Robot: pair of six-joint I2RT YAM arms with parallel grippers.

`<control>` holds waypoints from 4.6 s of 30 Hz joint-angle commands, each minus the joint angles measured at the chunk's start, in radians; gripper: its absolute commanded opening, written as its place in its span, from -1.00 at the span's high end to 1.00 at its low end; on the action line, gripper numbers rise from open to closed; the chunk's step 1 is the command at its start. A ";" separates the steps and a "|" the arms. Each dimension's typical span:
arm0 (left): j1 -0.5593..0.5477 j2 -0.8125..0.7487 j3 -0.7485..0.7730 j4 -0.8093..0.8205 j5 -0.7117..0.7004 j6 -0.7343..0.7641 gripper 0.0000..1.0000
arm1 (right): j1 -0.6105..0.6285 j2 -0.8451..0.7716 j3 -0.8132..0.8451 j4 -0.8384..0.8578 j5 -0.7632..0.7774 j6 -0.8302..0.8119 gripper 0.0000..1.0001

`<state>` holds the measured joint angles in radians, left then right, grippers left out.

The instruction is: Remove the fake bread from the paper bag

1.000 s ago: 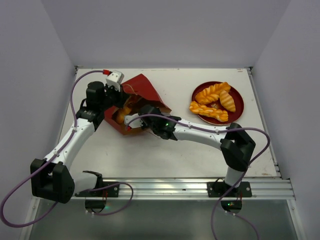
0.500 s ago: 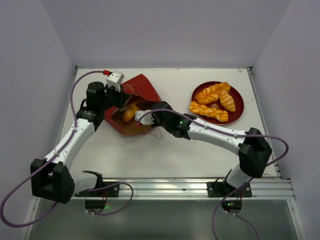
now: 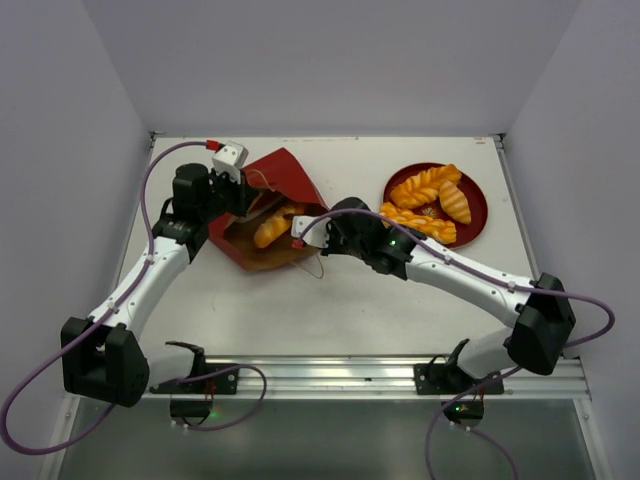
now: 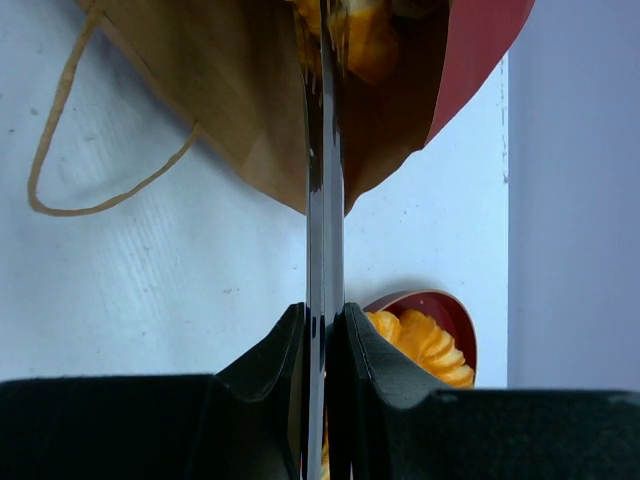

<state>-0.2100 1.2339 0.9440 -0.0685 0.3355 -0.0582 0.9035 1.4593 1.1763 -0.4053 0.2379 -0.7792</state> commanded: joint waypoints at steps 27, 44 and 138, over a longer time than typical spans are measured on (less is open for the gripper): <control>-0.002 0.001 -0.011 0.021 -0.036 0.012 1.00 | -0.156 -0.527 0.089 -0.507 -0.459 0.015 1.00; -0.002 0.004 -0.010 0.019 -0.035 0.011 1.00 | -0.350 -0.596 0.171 -0.508 -0.126 0.008 1.00; -0.002 -0.014 -0.010 0.022 0.000 -0.005 1.00 | -0.598 -0.192 -0.184 -0.010 0.196 -0.178 0.08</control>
<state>-0.2100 1.2343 0.9394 -0.0685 0.3275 -0.0593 0.3073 1.3018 0.9482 -0.4076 0.4446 -0.9619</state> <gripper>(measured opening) 0.011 0.460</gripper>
